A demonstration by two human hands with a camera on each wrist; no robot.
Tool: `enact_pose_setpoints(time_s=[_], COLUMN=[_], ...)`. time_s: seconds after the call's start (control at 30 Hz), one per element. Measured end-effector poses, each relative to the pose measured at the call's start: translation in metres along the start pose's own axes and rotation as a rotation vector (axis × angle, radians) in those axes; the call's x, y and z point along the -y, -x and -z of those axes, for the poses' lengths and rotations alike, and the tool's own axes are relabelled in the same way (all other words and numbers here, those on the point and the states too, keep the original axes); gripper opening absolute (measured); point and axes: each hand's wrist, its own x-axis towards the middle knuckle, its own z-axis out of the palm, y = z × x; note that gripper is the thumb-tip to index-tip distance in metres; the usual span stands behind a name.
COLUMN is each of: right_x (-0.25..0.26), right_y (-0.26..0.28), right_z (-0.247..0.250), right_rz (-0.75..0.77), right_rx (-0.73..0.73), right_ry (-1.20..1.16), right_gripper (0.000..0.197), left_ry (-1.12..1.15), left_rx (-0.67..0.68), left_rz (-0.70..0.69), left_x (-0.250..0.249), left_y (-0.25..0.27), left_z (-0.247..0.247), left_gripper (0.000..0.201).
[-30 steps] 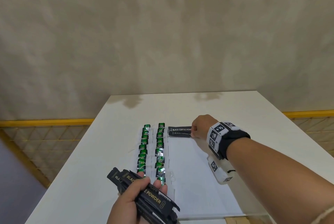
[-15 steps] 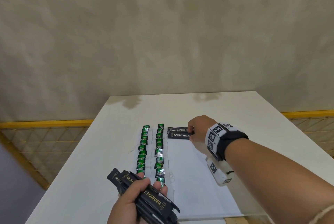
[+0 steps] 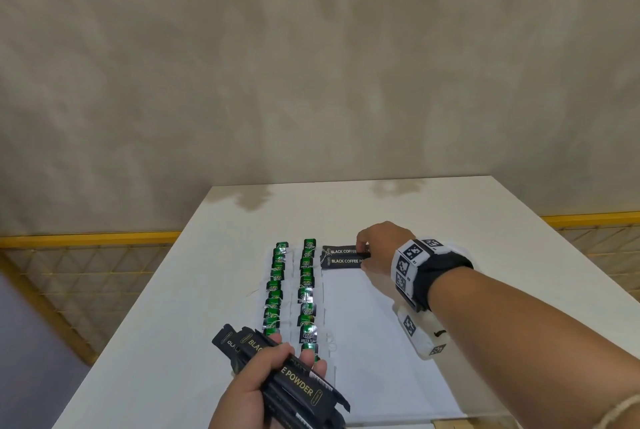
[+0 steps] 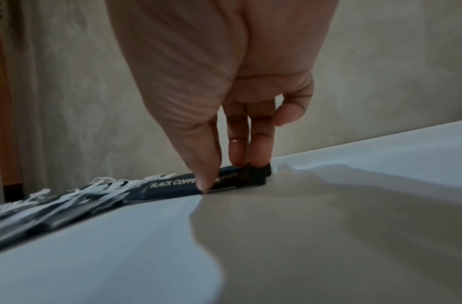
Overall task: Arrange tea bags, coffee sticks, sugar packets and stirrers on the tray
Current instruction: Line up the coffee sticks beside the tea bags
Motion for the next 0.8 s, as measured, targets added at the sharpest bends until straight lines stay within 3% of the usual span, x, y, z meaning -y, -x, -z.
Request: enact_pose_setpoints(time_s=[0.1,0.2,0.27,0.33,0.43,0.53,0.63,0.8], right_x=[0.003,0.011,0.019,0.031,0.049,0.060,0.065,0.061], right_y=[0.006,0.018,0.030,0.047,0.074,0.096,0.111,0.121], right_z=[0.005,0.015,0.027,0.042,0.059,0.066,0.064,0.061], right_rz=[0.024,0.087,0.177,0.245,0.306,0.369,0.394,0.375], right_rx=[-0.028,-0.040,-0.006,0.138,0.470,0.612,0.590,0.492], right_ry=[-0.011,-0.081,-0.141,-0.270,-0.563,-0.645,-0.632,-0.686], right_gripper=[0.014,0.004,0.007,0.021,0.029,0.030,0.023,0.016], left_ry=[0.000,-0.110,-0.178,-0.196,-0.121,0.010,0.096,0.055], left_rx=[-0.002,0.011,0.026,0.019,0.017,0.046,0.100,0.201], left_rz=[0.007,0.048,0.007,-0.032,-0.073,-0.147,-0.165,-0.199], left_x=[-0.001,-0.004,-0.005,-0.006,-0.003,0.003,0.007,0.010], left_y=[-0.002,-0.014,-0.020,-0.025,-0.026,-0.026,-0.027,-0.027], left_z=[-0.002,-0.001,-0.001,-0.004,-0.005,-0.002,0.000,0.004], left_gripper=[0.017,0.046,0.039,0.025,0.012,0.010,0.015,0.037])
